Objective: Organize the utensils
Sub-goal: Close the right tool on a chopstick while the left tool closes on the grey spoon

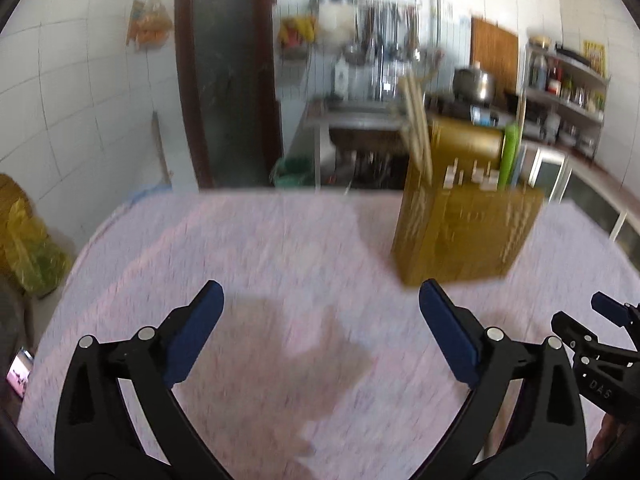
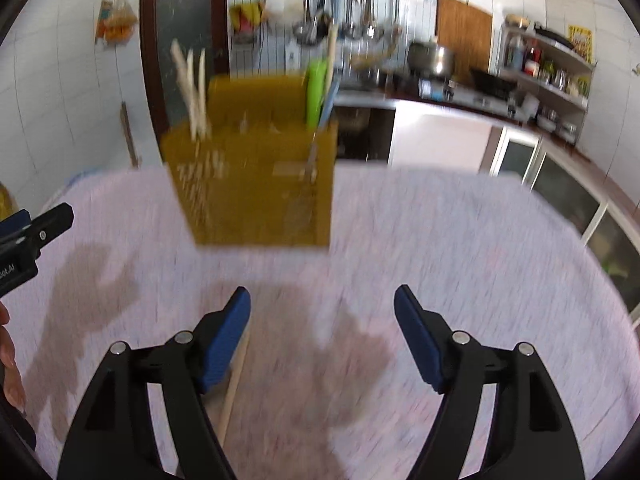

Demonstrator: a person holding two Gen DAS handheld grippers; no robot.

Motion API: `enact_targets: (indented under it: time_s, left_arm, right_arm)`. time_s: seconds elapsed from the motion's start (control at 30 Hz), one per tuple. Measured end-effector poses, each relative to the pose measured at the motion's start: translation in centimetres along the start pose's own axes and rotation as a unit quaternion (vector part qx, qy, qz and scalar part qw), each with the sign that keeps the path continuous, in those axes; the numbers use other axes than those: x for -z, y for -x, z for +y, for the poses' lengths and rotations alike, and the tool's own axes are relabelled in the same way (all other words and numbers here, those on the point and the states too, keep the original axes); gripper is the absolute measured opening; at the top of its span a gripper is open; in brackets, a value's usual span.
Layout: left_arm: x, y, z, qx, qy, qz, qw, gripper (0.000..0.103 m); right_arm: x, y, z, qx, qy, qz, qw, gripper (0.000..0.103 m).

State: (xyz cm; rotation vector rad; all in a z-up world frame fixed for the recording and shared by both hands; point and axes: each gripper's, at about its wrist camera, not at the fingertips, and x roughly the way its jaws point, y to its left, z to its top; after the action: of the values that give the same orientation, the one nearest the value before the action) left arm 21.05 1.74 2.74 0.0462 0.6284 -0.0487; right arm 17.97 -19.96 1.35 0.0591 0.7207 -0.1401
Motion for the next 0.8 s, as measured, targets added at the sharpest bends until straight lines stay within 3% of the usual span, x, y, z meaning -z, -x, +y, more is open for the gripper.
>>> enact_targets:
  time_s: [0.13, 0.37, 0.43, 0.57, 0.63, 0.8]
  left_arm:
    - [3.0, -0.8, 1.0, -0.007, 0.0, 0.033, 0.9994, 0.095]
    - [5.4, -1.8, 1.8, 0.0, 0.02, 0.066, 0.9976, 0.095]
    - [5.8, -1.9, 2.0, -0.001, 0.02, 0.069, 0.9975, 0.095]
    - [6.1, -2.1, 2.0, -0.001, 0.024, 0.073, 0.997, 0.095]
    - [6.0, -2.0, 2.0, -0.001, 0.029, 0.076, 0.9967, 0.095]
    - [5.9, -1.8, 1.1, 0.001, 0.03, 0.081, 0.9963, 0.095]
  right_arm:
    - [2.4, -0.6, 1.3, -0.004, 0.001, 0.029, 1.0, 0.073]
    - [5.1, -0.8, 3.3, 0.006, 0.02, 0.062, 0.998, 0.071]
    - [5.5, -1.1, 3.9, 0.007, 0.027, 0.073, 0.997, 0.057]
    - [5.3, -1.5, 4.4, 0.0, 0.025, 0.077, 0.997, 0.039]
    - [5.0, -1.8, 4.6, -0.005, 0.021, 0.08, 0.997, 0.021]
    - [4.5, -2.1, 4.1, -0.025, 0.005, 0.083, 0.996, 0.01]
